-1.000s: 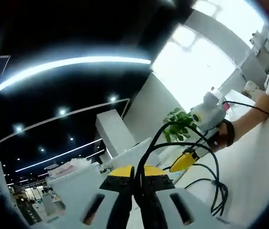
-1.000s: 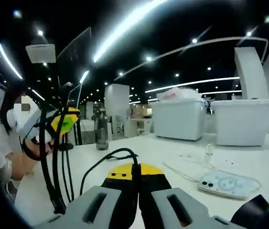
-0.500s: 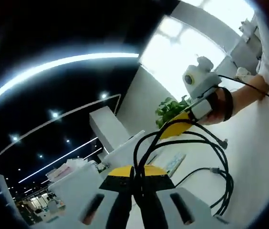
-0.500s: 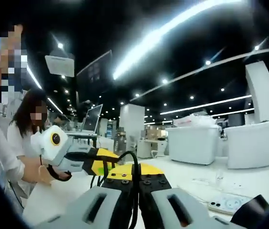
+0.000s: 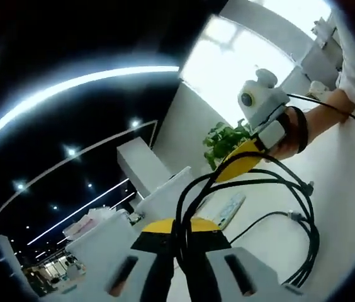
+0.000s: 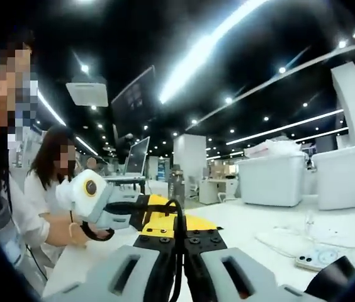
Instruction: Coil the Type-C to USB data cable on the desktop and secure it with Velcro straps.
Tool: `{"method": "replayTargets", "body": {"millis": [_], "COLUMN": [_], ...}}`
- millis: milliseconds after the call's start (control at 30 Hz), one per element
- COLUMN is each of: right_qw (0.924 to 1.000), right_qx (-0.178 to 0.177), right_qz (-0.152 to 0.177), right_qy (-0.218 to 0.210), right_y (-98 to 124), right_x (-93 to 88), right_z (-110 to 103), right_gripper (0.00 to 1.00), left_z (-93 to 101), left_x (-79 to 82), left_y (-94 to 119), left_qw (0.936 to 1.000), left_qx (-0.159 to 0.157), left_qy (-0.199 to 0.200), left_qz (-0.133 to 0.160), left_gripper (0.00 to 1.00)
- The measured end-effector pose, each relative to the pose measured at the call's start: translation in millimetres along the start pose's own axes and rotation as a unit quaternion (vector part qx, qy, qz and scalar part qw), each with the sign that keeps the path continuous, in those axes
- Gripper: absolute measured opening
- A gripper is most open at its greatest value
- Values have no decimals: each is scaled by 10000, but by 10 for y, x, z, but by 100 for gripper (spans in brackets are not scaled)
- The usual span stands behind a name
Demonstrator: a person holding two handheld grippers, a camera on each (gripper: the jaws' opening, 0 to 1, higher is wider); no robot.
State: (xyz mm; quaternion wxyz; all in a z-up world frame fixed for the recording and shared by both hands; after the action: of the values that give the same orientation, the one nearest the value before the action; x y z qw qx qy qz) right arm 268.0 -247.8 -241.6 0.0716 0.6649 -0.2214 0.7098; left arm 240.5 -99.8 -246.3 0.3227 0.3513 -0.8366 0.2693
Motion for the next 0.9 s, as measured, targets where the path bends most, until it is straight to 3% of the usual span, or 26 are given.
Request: {"method": "replayTargets", "body": {"millis": [133, 200, 233, 300, 400, 500, 600, 767, 833, 900], "right_qw": [9996, 9966, 9953, 9952, 9896, 9816, 9729, 9656, 9614, 9607], "right_qx": [-39, -302, -490, -856, -1281, -1340, -1417, -1359, -1375, -1410], "right_qz": [164, 539, 568, 257, -657, -1355, -1822, -1997, -2018, -1992], "right_qy": [-244, -541, -606, -405, 40, -123, -132, -962, -1272, -1319], "right_y": [14, 82, 116, 179, 185, 141, 106, 57, 61, 89], "right_x": [24, 138, 155, 96, -224, -589, -839, -1005, -983, -922], "right_z": [48, 183, 270, 445, 633, 696, 733, 700, 707, 739], "right_gripper": [6, 8, 8, 8, 17, 21, 21, 20, 20, 20], "left_z": [-29, -57, -75, -132, -185, -219, -217, -219, -236, -265], "left_x": [-22, -20, -16, 4, 47, 118, 181, 322, 356, 363], "left_y": [12, 23, 31, 53, 87, 122, 142, 187, 204, 216], "left_qw": [9997, 9993, 9991, 9987, 9986, 9980, 9977, 9959, 9954, 9949], "left_qx": [101, 197, 243, 367, 460, 563, 581, 683, 712, 777], "left_qy": [-162, -231, -247, -253, -211, -284, -347, -507, -523, -518], "left_qz": [-175, -215, -229, -228, -168, -68, 29, 309, 366, 376], "left_gripper": [7, 7, 7, 7, 7, 7, 7, 7, 7, 7]}}
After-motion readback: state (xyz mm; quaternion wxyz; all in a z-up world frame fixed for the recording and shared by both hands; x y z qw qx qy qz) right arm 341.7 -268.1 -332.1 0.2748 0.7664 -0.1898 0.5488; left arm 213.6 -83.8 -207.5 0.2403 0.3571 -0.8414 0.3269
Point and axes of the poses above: the point that each gripper's makers call its tool centre point, and the gripper's own axes: y roughly backward along the fingers, z roughly to its right, x roughly out of its top, the point moved 7 cm from there along y, roughly backward along the fingers, and after that the axes turned 3 degrees about z, right-handed, at the moved point
